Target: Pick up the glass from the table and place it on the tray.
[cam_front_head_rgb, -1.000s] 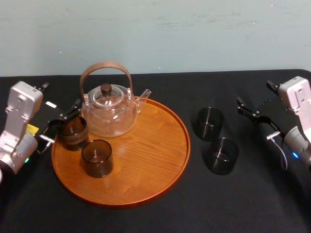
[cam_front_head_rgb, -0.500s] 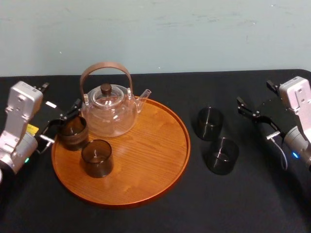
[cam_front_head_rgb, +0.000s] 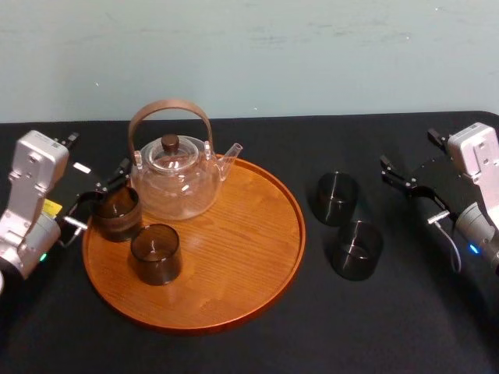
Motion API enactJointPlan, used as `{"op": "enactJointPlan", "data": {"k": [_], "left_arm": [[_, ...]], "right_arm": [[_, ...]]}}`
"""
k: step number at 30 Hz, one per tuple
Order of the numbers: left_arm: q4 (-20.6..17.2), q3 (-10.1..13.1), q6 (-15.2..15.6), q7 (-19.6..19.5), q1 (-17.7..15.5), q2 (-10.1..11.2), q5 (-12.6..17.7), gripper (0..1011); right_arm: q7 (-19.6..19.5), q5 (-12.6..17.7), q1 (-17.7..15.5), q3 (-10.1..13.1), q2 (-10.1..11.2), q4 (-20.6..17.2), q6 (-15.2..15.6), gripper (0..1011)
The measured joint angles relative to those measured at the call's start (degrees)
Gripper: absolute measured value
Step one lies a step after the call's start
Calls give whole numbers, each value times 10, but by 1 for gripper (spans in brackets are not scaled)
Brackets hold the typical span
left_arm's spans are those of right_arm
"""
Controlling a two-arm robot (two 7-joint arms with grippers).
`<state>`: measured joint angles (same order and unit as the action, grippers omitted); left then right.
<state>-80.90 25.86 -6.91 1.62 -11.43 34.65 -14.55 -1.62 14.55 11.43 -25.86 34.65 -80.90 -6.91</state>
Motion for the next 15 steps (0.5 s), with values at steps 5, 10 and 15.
{"op": "enactJointPlan", "data": {"k": [5,10,15], "left_arm": [[0,0,0,0,0,0,0,1002],[0,0,0,0,0,0,0,1001],[0,0,0,0,0,0,0,1001]], "right_arm": [[0,0,0,0,0,0,0,1002],[0,0,0,0,0,0,0,1002],[0,0,0,0,0,0,0,1002]]}}
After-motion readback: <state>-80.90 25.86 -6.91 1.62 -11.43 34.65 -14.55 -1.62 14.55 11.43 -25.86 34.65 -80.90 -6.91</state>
